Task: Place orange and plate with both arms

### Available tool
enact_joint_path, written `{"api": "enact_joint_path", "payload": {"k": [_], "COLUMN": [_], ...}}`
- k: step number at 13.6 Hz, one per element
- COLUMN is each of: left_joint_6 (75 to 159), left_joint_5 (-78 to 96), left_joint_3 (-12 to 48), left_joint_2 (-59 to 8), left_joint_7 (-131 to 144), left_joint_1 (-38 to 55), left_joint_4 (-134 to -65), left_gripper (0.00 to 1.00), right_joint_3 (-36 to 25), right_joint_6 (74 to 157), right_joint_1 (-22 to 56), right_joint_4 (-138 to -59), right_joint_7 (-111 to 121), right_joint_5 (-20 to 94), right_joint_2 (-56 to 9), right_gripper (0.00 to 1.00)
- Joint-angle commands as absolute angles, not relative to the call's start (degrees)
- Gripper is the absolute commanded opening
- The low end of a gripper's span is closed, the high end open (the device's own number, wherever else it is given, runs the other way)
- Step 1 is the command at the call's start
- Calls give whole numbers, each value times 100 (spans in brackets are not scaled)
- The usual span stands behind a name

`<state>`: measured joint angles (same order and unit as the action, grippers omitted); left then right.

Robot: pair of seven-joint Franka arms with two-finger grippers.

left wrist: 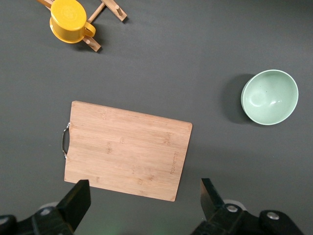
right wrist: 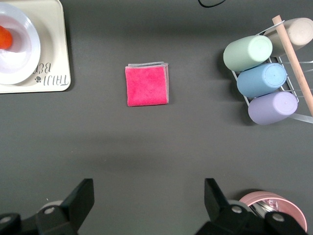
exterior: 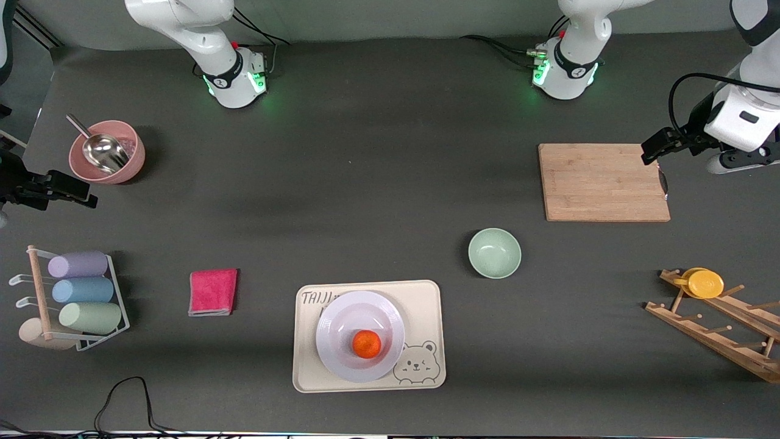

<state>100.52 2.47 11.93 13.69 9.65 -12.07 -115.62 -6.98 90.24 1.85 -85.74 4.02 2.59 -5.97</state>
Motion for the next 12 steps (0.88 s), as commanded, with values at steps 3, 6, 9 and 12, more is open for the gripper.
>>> {"api": "enact_joint_path", "payload": {"k": [3, 6, 9, 12], "left_joint_6": [9940, 9940, 9940, 9940], "left_joint_5": [167, 167, 167, 167], "left_joint_3": [1187, 1187, 1187, 1187], "left_joint_2": [1468, 1468, 1468, 1468], "left_joint_7": [1055, 1055, 1055, 1055], "left_joint_1": [-1195, -1195, -1195, -1195], "left_joint_4": [-11549, -11549, -11549, -11549], "left_gripper": [100, 100, 100, 100], "right_joint_3": [-677, -694, -694, -694], "right_joint_6": [9088, 9070, 9062, 9062], "right_joint_1": [237, 237, 229, 237], "right_joint_4": [-8736, -8736, -8736, -8736], "right_joint_7": [211, 211, 202, 202], "right_joint_5": [105, 105, 105, 105], "right_joint_2": [-404, -404, -413, -422], "right_gripper": [100, 100, 100, 100]}}
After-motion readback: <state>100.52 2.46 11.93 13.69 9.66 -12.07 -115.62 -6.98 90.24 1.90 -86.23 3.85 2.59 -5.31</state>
